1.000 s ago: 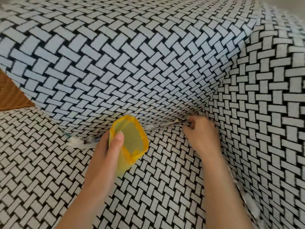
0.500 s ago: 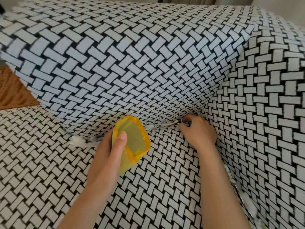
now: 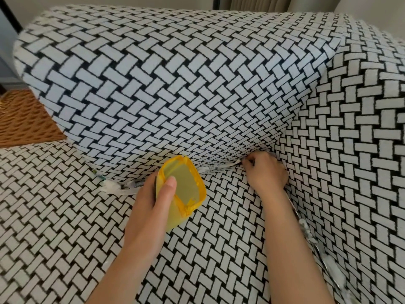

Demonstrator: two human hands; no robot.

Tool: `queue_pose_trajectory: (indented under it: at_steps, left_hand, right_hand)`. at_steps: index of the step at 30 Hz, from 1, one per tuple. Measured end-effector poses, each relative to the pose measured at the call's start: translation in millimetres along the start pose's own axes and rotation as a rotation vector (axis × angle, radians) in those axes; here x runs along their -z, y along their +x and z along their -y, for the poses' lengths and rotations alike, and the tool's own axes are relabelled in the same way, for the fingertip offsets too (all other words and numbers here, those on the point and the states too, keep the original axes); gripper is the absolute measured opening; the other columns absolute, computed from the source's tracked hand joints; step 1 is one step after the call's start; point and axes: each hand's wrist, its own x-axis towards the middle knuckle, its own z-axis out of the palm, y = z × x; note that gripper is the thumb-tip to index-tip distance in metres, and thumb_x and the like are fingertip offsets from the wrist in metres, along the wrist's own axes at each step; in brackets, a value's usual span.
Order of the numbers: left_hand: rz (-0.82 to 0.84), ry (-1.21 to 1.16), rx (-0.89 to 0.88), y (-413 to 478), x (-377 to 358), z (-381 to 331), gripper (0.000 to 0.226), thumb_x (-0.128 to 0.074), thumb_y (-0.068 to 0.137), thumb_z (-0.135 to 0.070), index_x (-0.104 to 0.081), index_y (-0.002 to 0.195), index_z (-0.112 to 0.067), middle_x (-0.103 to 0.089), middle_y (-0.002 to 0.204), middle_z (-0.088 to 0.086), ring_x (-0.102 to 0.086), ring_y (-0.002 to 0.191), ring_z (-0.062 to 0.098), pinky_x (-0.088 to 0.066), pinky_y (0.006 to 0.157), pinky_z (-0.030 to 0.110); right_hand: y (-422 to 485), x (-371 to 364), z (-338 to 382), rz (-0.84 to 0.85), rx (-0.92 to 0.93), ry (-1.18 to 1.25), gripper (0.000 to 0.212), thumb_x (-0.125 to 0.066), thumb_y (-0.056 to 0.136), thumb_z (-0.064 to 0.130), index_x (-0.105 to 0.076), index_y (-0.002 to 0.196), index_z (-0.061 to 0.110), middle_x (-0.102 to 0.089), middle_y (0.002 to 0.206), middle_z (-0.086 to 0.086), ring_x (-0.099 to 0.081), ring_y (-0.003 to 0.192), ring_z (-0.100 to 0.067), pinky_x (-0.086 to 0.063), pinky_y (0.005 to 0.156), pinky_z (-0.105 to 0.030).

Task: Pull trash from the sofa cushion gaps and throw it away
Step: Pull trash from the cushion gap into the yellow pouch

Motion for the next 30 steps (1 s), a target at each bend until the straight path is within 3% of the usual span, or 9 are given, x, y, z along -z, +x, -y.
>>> queue_pose_trajectory:
  at_steps: [7, 11, 19, 23, 26, 28, 30]
  left_hand:
    - [0.004, -0.011, -0.012, -0.4, 0.7, -0.7, 0.03, -0.03, 0.055, -0.083, -0.039, 0.084, -0.078, -0.044, 0.105, -0.036, -0.043, 0.1, -0.01, -0.031, 0.088, 0.03]
    - [0.007, -0.008, 0.003, -0.8, 0.2, -1.8, 0.018, -0.032, 0.064, -0.077, -0.039, 0.08, -0.079, -0.044, 0.103, -0.036, -0.043, 0.097, -0.012, -0.03, 0.087, 0.029]
    - [0.003, -0.022, 0.004, 0.9, 0.4, -1.2, 0.027, -0.03, 0.054, -0.081, -0.04, 0.079, -0.078, -0.046, 0.103, -0.034, -0.044, 0.096, -0.011, -0.031, 0.081, 0.026]
    - [0.026, -0.002, -0.026, 0.7, -2.2, -1.9, 0.025, -0.033, 0.059, -0.079, -0.041, 0.083, -0.077, -0.049, 0.098, -0.039, -0.045, 0.096, -0.012, -0.034, 0.078, 0.023]
    - [0.051, 0.018, -0.035, 1.8, -6.0, -0.5, 0.031, -0.033, 0.056, -0.081, -0.042, 0.086, -0.075, -0.049, 0.107, -0.034, -0.046, 0.103, -0.008, -0.034, 0.086, 0.028]
    - [0.05, 0.017, -0.029, 2.9, -6.5, -0.3, 0.036, -0.032, 0.054, -0.082, -0.043, 0.087, -0.074, -0.05, 0.111, -0.03, -0.047, 0.105, -0.005, -0.034, 0.089, 0.03]
    - [0.057, 0.01, -0.023, 3.5, -5.8, -0.6, 0.038, -0.032, 0.054, -0.082, -0.043, 0.088, -0.073, -0.049, 0.11, -0.03, -0.046, 0.104, -0.006, -0.034, 0.087, 0.029]
  right_hand:
    - [-1.1, 0.6, 1.1, -0.033, 0.03, -0.029, 0.031, -0.041, 0.097, 0.034, -0.06, 0.114, 0.017, -0.058, 0.114, -0.008, -0.056, 0.1, -0.031, -0.035, 0.07, -0.031]
    - [-1.1, 0.0, -1.0, -0.056, 0.043, 0.007, 0.03, -0.041, 0.097, 0.032, -0.062, 0.111, 0.018, -0.059, 0.112, -0.008, -0.057, 0.098, -0.03, -0.035, 0.068, -0.03]
    - [-2.3, 2.4, -2.6, -0.132, 0.058, 0.106, 0.029, -0.038, 0.097, 0.027, -0.062, 0.108, 0.014, -0.051, 0.115, -0.007, -0.054, 0.091, -0.028, -0.036, 0.065, -0.03]
    - [-8.2, 12.0, -1.5, -0.156, 0.091, 0.152, 0.024, -0.04, 0.097, 0.024, -0.061, 0.098, 0.013, -0.061, 0.093, -0.007, -0.055, 0.076, -0.025, -0.041, 0.06, -0.029]
    - [-17.8, 25.6, 6.1, -0.057, 0.202, 0.341, 0.018, -0.047, 0.095, 0.019, -0.064, 0.094, 0.014, -0.06, 0.076, 0.003, -0.05, 0.059, -0.009, -0.04, 0.051, -0.019]
    - [-28.1, 37.3, 16.4, 0.038, 0.299, 0.542, 0.013, -0.053, 0.092, 0.017, -0.066, 0.091, 0.016, -0.061, 0.076, 0.01, -0.053, 0.061, -0.001, -0.039, 0.053, -0.009]
    - [-40.4, 48.0, 28.1, 0.139, 0.377, 0.778, 0.009, -0.057, 0.089, 0.015, -0.066, 0.088, 0.015, -0.065, 0.077, 0.009, -0.058, 0.065, 0.0, -0.043, 0.058, -0.01]
